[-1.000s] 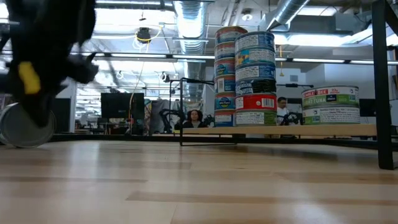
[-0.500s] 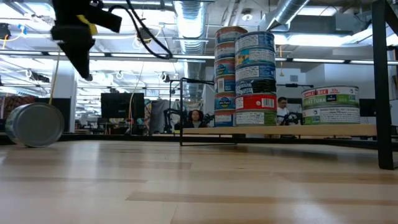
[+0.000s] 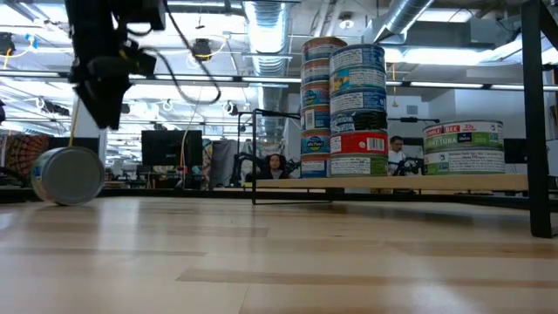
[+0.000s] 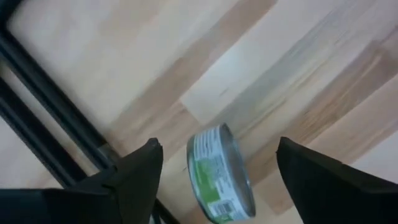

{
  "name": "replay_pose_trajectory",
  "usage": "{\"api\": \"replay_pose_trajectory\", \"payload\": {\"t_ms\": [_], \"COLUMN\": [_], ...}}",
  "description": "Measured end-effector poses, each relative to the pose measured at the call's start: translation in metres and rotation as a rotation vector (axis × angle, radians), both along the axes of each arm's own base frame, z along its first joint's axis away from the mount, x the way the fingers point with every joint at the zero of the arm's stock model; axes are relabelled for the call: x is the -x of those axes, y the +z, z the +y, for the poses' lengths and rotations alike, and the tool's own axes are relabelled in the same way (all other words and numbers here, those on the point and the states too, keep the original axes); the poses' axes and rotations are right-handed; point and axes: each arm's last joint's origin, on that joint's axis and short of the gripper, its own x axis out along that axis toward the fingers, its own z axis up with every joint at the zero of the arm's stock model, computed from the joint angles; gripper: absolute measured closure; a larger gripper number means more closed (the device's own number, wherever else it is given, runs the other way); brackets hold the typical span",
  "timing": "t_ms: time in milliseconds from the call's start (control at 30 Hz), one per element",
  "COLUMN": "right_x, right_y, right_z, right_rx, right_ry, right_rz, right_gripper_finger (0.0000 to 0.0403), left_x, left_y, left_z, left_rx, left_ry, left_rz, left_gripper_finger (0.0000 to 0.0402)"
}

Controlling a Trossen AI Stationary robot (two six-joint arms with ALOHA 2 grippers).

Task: Stack canned seafood by type on shelf
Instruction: Stack the green tuna can on top of the green tuna can on the shelf

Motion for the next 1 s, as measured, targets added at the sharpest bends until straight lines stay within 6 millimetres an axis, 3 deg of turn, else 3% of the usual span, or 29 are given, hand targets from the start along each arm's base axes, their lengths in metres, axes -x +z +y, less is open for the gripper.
{"api": "replay_pose_trajectory", "payload": {"t_ms": [200, 367, 700, 1000], "right_x": [0.0, 0.0, 0.0, 0.0], "right_y": [0.0, -0.001, -0.001, -0.001], "right_z": [0.0, 0.0, 0.001, 0.001], "right_rx": [0.001, 0.002, 0.002, -0.001], "right_ry": [0.0, 0.0, 0.004, 0.004], "right_rz": [0.004, 0.009, 0.01, 0.01], "right_gripper_finger": [0.0158, 0.0158, 0.0158, 0.0158], "left_x": [0.006, 0.009, 0.02, 0.022], "left_y": [-0.016, -0.018, -0.021, -0.053], "left_z": [0.011, 0.019, 0.025, 0.021], "left_rx": [0.111, 0.251, 0.313, 0.399], "left_ry": [0.025, 0.058, 0.131, 0.165], "left_rz": [0.027, -0.007, 0.045, 0.033], "left_gripper_finger": [0.0095, 0.0095, 0.0095, 0.0095]}}
